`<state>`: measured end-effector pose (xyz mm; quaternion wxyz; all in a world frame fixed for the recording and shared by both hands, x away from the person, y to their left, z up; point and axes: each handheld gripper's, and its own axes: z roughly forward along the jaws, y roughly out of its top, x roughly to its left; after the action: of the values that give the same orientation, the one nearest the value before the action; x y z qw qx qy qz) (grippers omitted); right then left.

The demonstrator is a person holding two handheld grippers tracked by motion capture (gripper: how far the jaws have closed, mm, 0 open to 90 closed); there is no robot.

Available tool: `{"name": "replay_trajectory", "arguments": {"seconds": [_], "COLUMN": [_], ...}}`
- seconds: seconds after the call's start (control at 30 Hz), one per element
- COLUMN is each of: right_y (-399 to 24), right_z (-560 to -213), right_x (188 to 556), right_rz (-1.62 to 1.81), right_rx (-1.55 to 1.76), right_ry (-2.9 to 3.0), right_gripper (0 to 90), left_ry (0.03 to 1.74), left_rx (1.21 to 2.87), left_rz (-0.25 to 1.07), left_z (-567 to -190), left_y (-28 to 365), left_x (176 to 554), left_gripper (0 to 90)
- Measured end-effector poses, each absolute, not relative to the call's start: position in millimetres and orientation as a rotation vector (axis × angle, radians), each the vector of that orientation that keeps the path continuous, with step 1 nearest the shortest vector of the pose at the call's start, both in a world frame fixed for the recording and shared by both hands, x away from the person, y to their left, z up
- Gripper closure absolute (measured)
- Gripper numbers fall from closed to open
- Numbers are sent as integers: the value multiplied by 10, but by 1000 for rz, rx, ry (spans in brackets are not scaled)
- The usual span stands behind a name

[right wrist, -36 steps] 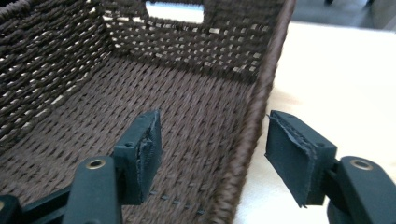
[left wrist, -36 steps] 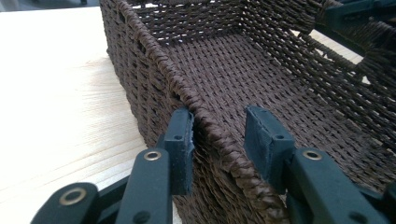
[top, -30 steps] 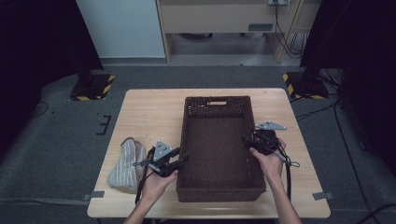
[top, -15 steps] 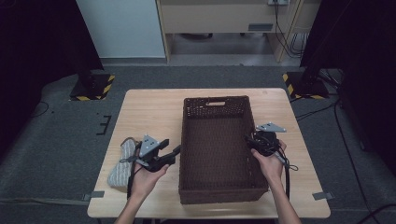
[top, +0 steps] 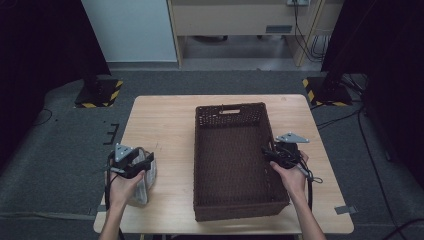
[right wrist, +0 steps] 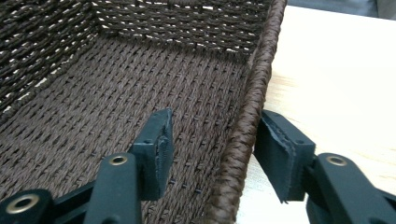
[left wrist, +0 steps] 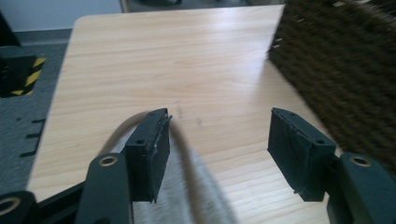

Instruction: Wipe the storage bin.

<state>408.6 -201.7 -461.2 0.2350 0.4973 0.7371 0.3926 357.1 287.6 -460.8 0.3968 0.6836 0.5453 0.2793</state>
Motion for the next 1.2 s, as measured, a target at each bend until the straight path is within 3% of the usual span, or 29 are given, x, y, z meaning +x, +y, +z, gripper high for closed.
{"name": "replay_trajectory", "arguments": {"seconds": [0.63, 0.77, 1.07, 1.2], "right_y": [-2060, -2065, -2062, -2077], "right_z": [-4535, -4538, -4524, -4505], "right_x": [4038, 4045, 4067, 4079], "right_rz": [1143, 1150, 1152, 1158], "right_rx": [1359, 1364, 1361, 1364], "right_ry": [2014, 2007, 2003, 1997], "right_gripper": [371, 365, 400, 406], "left_ry": [1521, 1533, 1530, 1494], "left_rx": [1851, 1875, 1924, 1859], "left_rz": [634, 592, 600, 632], "left_z": [-5067, -5143, -5145, -5035], "left_y": [3179, 3193, 3128, 3104], "left_x": [3652, 3660, 3690, 3681], "left_gripper": [330, 382, 636, 670]}}
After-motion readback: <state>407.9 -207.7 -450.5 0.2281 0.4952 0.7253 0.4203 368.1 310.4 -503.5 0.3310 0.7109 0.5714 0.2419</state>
